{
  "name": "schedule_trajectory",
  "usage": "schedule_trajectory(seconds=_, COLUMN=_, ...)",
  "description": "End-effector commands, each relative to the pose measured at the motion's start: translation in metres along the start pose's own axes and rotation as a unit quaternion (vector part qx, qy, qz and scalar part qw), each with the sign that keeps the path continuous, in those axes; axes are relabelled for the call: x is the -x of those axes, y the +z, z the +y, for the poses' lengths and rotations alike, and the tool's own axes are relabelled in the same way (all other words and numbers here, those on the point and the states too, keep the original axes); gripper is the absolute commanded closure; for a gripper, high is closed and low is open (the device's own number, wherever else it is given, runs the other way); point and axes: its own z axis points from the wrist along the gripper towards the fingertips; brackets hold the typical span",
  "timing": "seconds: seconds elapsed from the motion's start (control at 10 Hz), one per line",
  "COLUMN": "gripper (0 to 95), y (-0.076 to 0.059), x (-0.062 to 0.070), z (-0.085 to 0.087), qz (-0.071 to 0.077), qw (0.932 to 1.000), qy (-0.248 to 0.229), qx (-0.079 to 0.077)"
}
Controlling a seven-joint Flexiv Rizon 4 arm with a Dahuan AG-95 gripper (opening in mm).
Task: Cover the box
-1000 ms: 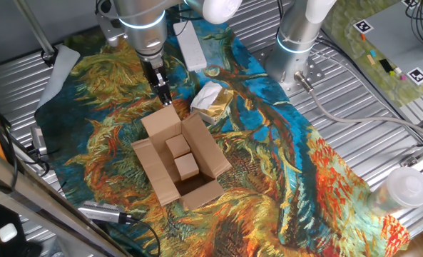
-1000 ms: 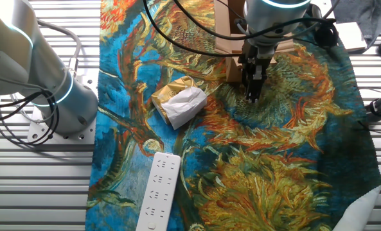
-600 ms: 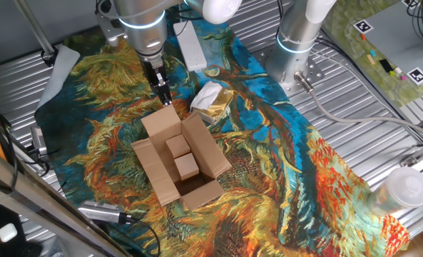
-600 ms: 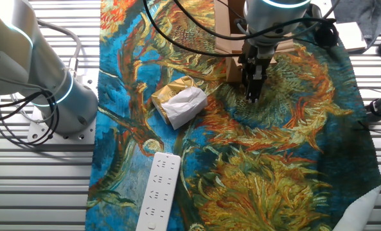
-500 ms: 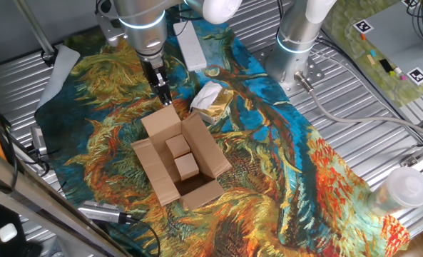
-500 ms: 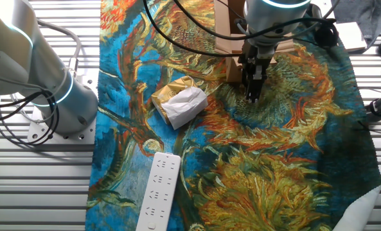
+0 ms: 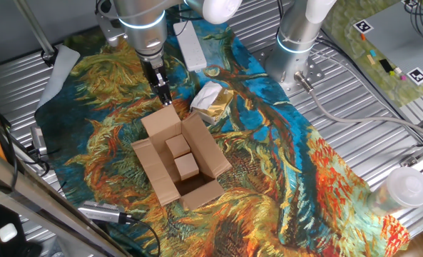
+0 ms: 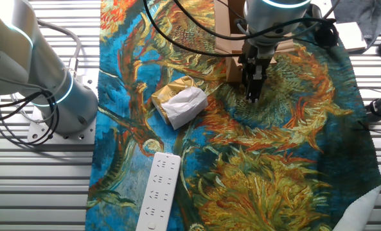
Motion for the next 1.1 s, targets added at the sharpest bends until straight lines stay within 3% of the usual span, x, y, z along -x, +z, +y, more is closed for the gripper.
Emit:
schedule_trajectory(seconds=0.1, gripper=95.0, y=0.0, x=-0.0002, z=0.0, qz=-0.012, qw=0.9998, qy=-0.008, qx=0.012)
schedule_trajectory(seconds=1.1, gripper=95.0, y=0.0, x=-0.0002, z=0.0, qz=-0.01, qw=0.9999, qy=-0.008, qx=0.007)
